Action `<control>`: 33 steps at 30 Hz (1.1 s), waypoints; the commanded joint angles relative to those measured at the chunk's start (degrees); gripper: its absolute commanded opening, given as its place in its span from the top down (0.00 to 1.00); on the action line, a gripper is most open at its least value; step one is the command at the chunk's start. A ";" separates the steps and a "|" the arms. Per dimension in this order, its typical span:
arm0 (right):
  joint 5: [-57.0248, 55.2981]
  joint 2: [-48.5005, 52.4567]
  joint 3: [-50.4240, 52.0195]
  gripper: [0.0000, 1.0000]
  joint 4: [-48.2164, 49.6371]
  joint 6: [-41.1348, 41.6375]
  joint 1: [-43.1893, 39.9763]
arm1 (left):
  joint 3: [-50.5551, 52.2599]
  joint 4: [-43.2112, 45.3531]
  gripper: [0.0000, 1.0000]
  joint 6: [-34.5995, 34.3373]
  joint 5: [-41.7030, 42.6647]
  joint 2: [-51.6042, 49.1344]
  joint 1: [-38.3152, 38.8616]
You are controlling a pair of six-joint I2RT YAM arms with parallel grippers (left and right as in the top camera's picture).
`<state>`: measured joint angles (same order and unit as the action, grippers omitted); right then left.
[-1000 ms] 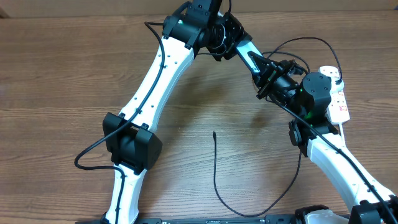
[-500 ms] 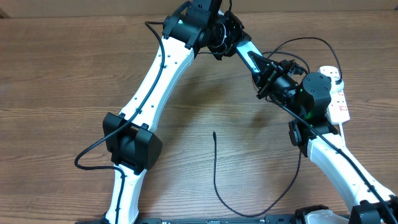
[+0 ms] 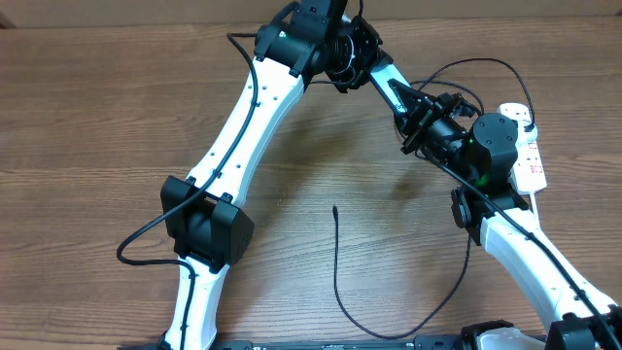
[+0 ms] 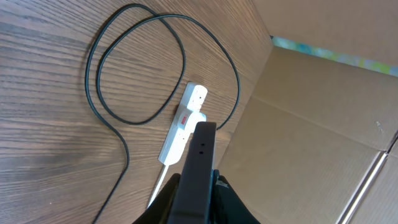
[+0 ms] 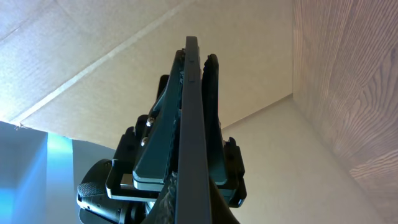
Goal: Plug charger to phone and switch on socket
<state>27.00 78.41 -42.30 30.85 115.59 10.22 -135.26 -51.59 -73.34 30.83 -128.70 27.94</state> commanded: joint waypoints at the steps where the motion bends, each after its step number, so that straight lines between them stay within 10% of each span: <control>1: 0.07 -0.17 -0.81 0.90 1.25 0.13 0.33 | -1.11 -0.39 0.86 -0.61 -0.39 -0.31 0.70; 15: 0.09 -0.17 -0.81 0.78 1.25 0.13 0.33 | -1.11 -0.42 0.96 -0.59 -0.35 -0.31 0.70; 26: 0.02 -0.17 -0.81 0.01 1.25 0.11 0.33 | -1.11 -0.22 0.96 -0.55 -0.44 -0.31 -0.28; 33: -0.39 -0.17 -0.81 0.00 1.20 0.07 0.22 | -1.11 -0.68 0.96 2.01 0.39 -0.31 -4.83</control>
<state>26.81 78.41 -42.33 31.75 115.50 10.22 -135.26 -52.34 -73.36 29.80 -128.70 26.55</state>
